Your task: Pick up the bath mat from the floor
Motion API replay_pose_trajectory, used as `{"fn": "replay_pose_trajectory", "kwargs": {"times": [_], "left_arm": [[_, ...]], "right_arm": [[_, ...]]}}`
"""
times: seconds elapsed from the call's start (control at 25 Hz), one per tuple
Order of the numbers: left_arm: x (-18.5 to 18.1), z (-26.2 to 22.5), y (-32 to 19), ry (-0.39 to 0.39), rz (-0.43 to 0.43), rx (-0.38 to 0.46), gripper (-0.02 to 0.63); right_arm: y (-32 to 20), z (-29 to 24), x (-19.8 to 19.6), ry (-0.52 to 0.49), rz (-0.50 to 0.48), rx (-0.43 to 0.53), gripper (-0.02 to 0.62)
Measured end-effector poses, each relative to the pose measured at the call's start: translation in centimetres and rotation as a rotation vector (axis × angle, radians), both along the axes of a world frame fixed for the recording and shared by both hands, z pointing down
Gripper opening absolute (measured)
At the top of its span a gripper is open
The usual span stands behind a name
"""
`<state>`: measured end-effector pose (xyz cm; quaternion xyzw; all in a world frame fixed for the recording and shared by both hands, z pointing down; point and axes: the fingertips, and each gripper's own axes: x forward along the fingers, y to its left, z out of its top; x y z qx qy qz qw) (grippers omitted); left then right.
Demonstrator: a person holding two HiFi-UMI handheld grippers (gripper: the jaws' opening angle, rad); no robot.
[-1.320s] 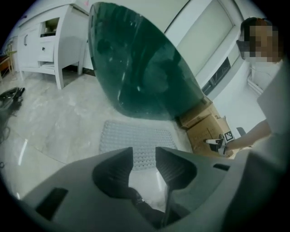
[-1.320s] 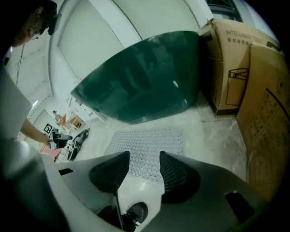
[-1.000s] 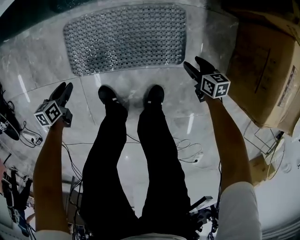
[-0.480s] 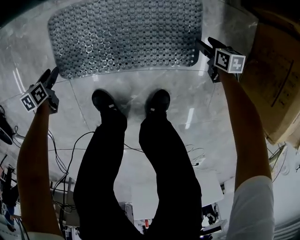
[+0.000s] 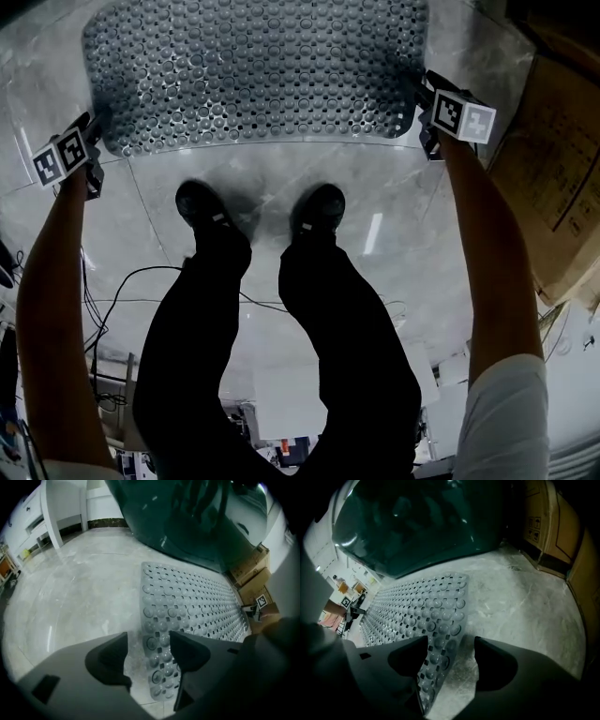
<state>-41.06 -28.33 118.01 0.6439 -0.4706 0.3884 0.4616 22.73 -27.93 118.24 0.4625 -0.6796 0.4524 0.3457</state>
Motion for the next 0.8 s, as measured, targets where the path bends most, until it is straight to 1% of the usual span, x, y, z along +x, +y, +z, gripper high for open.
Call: {"fn": "replay_pose_trajectory", "kwargs": {"times": [0.12, 0.28, 0.36, 0.4, 0.44, 0.48, 0.52, 0.56, 0.6, 0.64, 0.68, 0.72, 0.8], "left_arm": [[-0.2, 0.4, -0.6, 0.012, -0.04, 0.001, 0.284], [-0.1, 1.0, -0.3, 0.001, -0.068, -0.032, 0.284], [0.1, 1.2, -0.3, -0.008, -0.08, -0.03, 0.285], [0.1, 1.3, -0.3, -0.019, -0.082, -0.026, 0.284], [0.1, 1.3, -0.3, -0.034, -0.078, -0.022, 0.28], [0.0, 1.3, -0.2, -0.048, -0.065, -0.022, 0.264], [0.0, 1.3, -0.1, -0.06, -0.047, -0.026, 0.238], [0.1, 1.3, 0.1, -0.067, -0.03, -0.032, 0.19], [0.3, 1.2, 0.3, -0.069, -0.024, -0.037, 0.159], [0.3, 1.2, 0.3, -0.068, -0.033, -0.038, 0.127], [0.4, 1.0, 0.3, -0.063, -0.051, -0.035, 0.077], [0.3, 0.7, 0.2, -0.056, -0.067, -0.032, 0.034], [0.4, 0.1, 0.1, -0.042, -0.077, -0.032, 0.027]], "right_arm": [[0.4, 0.6, -0.3, -0.016, -0.01, -0.016, 0.306], [0.4, 0.6, -0.2, 0.031, -0.02, -0.027, 0.304], [0.6, 0.7, -0.6, 0.019, -0.013, -0.043, 0.301], [0.7, 0.7, -0.8, 0.008, -0.012, -0.051, 0.292], [0.9, 0.7, -1.1, 0.002, -0.014, -0.058, 0.268], [1.1, 0.7, -1.4, -0.001, -0.015, -0.064, 0.218], [1.2, 0.7, -1.5, -0.002, -0.005, -0.068, 0.199], [1.2, 0.7, -1.5, 0.0, 0.015, -0.07, 0.182], [1.2, 0.6, -1.3, 0.003, 0.041, -0.071, 0.139], [1.2, 0.4, -1.1, 0.007, 0.063, -0.072, 0.093], [1.3, 0.2, -1.1, 0.01, 0.077, -0.073, 0.06], [1.3, 0.0, -1.2, 0.011, 0.082, -0.069, 0.055], [1.2, -0.9, -1.7, 0.015, 0.077, -0.047, 0.048]]}}
